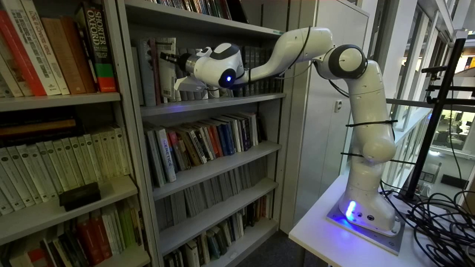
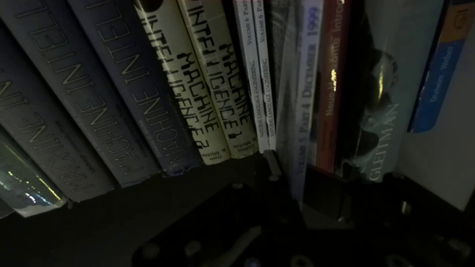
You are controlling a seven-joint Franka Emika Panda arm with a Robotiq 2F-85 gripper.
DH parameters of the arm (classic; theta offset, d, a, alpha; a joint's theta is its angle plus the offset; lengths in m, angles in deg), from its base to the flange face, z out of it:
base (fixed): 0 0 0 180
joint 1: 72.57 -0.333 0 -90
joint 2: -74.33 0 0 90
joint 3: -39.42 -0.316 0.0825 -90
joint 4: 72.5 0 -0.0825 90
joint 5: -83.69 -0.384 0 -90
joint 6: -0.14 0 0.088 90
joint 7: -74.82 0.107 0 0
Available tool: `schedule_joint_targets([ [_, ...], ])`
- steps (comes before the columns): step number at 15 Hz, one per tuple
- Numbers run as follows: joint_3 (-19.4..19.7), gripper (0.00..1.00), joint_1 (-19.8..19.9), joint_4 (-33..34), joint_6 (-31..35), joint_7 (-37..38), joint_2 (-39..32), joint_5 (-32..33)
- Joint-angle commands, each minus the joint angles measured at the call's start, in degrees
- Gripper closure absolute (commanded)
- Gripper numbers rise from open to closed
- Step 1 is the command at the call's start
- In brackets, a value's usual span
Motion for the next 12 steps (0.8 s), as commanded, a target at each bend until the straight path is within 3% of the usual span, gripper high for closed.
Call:
schedule_joint_targets([
  [1,0.2,0.98,0.5,4.1,1.7,-2.8,-1.9,-1.5],
  [12,0.4,0.98,0.5,6.5,1.8,-4.3,-4.0,-1.7],
])
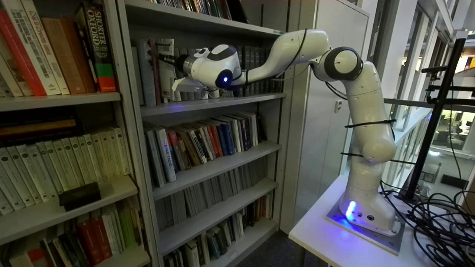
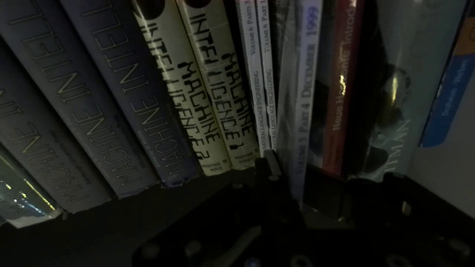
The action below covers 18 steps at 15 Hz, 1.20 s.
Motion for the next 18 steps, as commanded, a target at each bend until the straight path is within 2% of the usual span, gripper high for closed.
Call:
schedule_joint_targets([
  [1,0.4,0.98,0.5,3.9,1.9,-2.7,-1.7,-1.6],
  [3,0.4,0.98,0.5,3.9,1.9,-2.7,-1.7,-1.6],
  [4,0.0,0.90,0.0,0.4,0.1,-0.2,-0.3,0.0],
  [18,0.0,0.90,0.0,0.5,0.1,-0.2,-0.4,0.0],
])
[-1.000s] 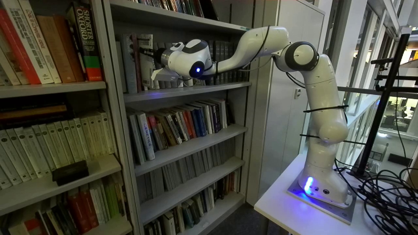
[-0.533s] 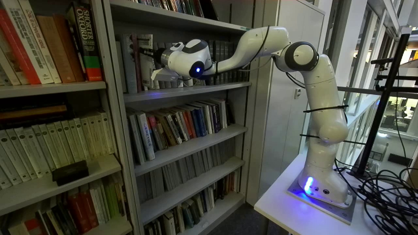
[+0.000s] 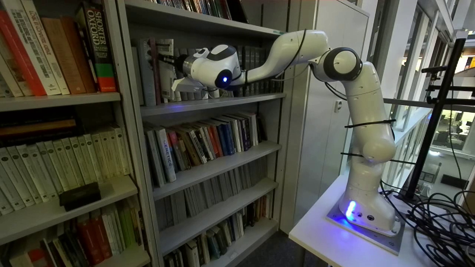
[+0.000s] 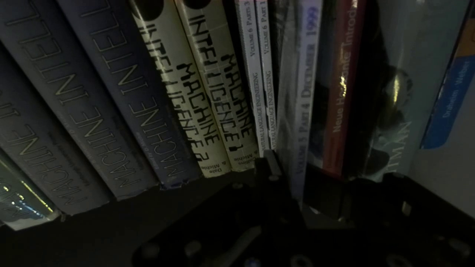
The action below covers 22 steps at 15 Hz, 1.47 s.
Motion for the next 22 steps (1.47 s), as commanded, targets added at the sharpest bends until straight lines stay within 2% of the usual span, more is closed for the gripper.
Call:
schedule_joint_targets([
  [1,0.0,0.90,0.0,0.0,0.0,0.0,0.0,0.0],
  [3,0.0,0.90,0.0,0.0,0.0,0.0,0.0,0.0],
  [4,0.0,0.98,0.0,0.1,0.1,0.0,0.0,0.0],
  [12,0.2,0.98,0.1,0.6,0.8,-0.1,-0.8,0.0],
  [22,0.9,0.98,0.6,4.6,2.3,-1.4,-3.8,-0.2],
])
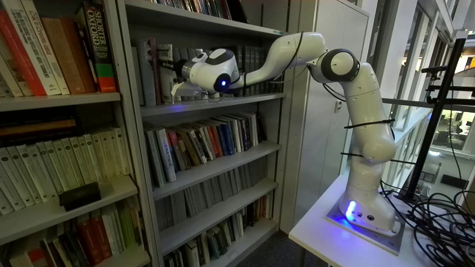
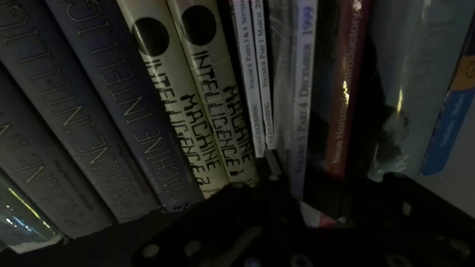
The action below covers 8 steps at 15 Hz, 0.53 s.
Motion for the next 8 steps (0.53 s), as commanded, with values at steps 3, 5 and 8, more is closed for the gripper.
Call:
schedule_joint_targets([
  [3,0.6,0.98,1.0,5.9,3.2,-1.1,-3.7,0.1],
  [5,0.6,0.98,0.9,7.4,4.0,-1.3,-4.7,0.2],
  [8,0.8,0.98,0.9,9.2,5.4,-1.4,-5.8,0.3],
])
